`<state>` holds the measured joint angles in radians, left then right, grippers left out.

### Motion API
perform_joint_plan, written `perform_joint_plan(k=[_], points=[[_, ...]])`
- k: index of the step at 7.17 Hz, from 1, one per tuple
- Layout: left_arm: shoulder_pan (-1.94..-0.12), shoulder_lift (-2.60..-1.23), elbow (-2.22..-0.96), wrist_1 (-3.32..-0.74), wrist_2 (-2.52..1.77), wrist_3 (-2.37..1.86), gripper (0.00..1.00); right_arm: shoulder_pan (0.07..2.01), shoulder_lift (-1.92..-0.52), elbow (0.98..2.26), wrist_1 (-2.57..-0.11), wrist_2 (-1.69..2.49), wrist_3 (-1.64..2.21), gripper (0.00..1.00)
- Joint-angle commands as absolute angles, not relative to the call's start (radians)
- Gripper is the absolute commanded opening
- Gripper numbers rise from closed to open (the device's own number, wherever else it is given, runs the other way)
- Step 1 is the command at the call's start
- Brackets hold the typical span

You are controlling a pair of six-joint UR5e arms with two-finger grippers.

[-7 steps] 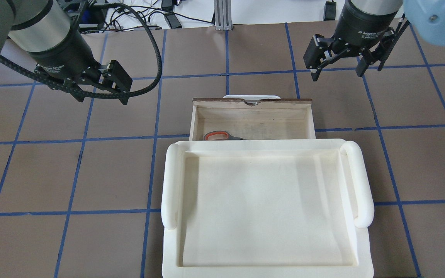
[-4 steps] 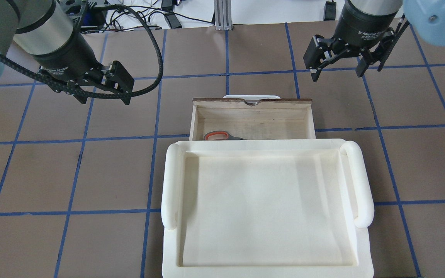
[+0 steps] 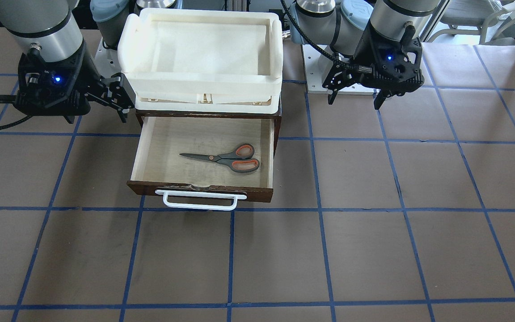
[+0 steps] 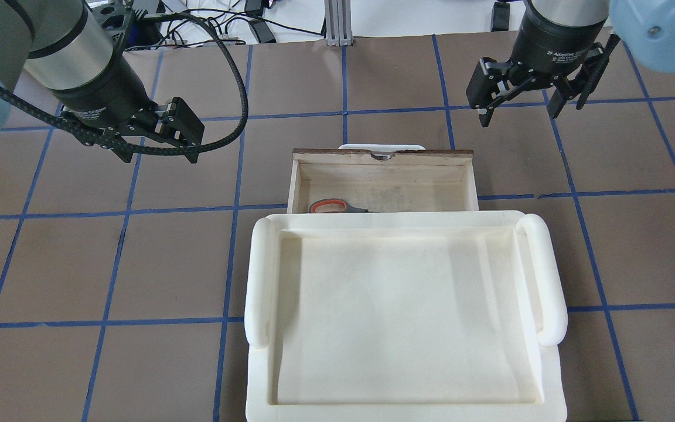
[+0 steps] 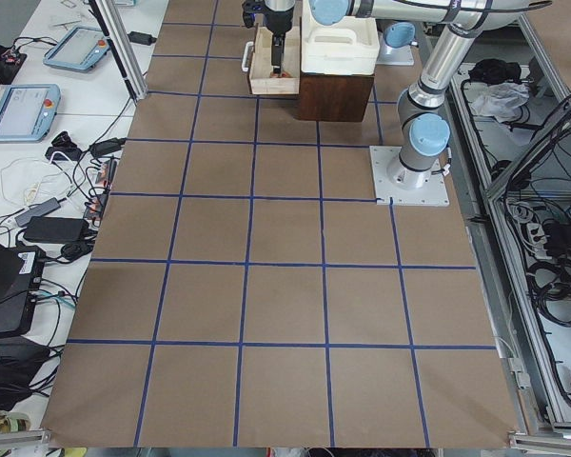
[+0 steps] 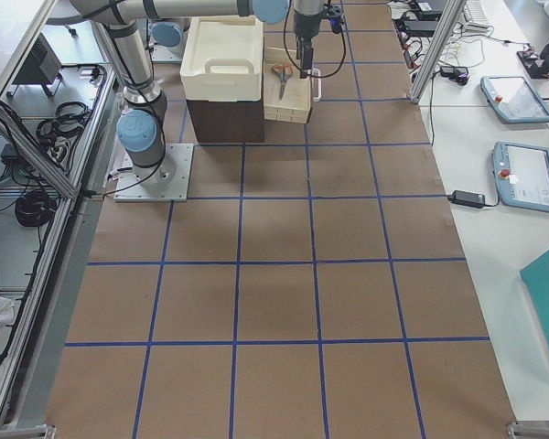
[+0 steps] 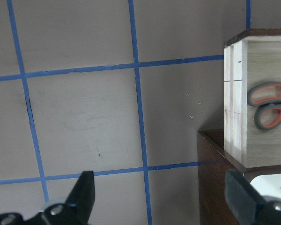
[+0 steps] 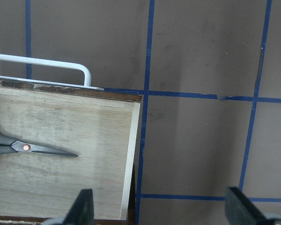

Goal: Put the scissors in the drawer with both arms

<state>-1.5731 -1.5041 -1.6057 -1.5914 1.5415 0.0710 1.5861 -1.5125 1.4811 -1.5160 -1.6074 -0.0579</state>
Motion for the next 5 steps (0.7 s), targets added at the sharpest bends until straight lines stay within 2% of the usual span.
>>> perform_joint_plan(k=[1,5], points=[[-1.574,-1.500,-1.606,-1.589,1.543,0.060,0.97,1.586,-1.513,1.482,-1.517,-1.608,-0.057,1.00],[-1.575,-1.500,-1.621,-1.563,1.546,0.066,0.95,1.586,-1.522,1.483,-1.519,-1.586,-0.058,1.00]])
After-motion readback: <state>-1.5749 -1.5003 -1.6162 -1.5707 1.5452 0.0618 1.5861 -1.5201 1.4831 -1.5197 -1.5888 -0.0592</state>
